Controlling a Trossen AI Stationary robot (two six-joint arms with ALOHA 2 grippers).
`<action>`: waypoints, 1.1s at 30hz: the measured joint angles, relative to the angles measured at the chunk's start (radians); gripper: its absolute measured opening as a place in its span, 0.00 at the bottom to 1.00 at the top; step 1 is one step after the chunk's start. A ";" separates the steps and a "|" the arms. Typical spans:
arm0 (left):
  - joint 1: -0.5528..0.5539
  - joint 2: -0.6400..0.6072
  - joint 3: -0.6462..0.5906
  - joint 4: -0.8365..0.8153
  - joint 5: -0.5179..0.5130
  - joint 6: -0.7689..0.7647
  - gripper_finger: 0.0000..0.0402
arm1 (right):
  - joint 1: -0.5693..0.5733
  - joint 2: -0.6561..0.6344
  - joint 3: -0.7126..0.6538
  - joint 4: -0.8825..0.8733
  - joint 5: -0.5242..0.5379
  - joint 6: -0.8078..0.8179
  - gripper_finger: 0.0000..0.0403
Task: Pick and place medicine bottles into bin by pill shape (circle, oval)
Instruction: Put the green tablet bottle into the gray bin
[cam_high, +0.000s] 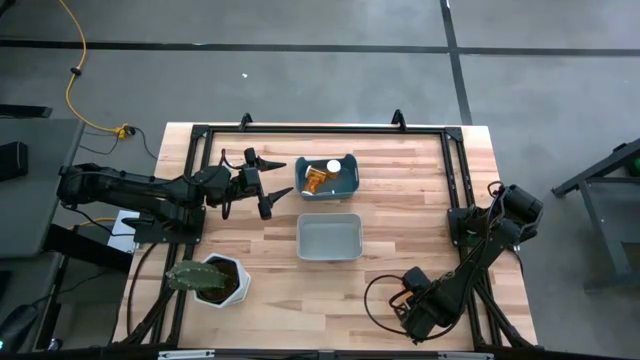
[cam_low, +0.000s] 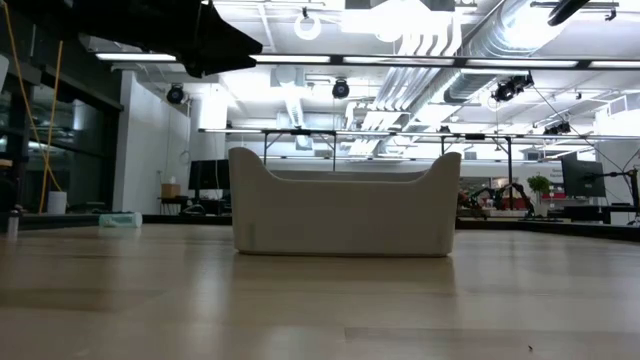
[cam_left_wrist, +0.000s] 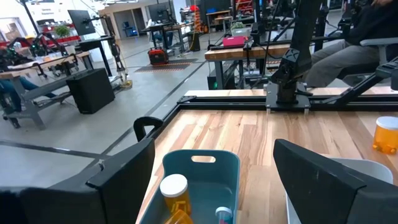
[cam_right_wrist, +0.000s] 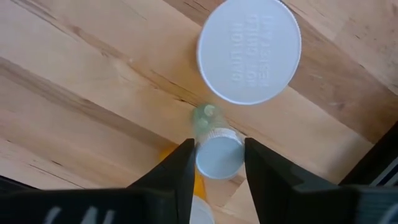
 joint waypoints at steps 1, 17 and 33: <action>0.000 0.000 0.000 0.000 0.000 0.001 0.79 | 0.000 0.000 0.000 0.000 0.000 -0.010 0.27; 0.000 0.000 0.000 0.000 0.000 0.001 0.79 | 0.000 -0.020 0.180 -0.101 0.178 -0.360 0.26; 0.000 0.000 0.000 -0.124 0.012 -0.037 0.79 | -0.369 -0.148 0.236 -0.092 0.419 -1.254 0.26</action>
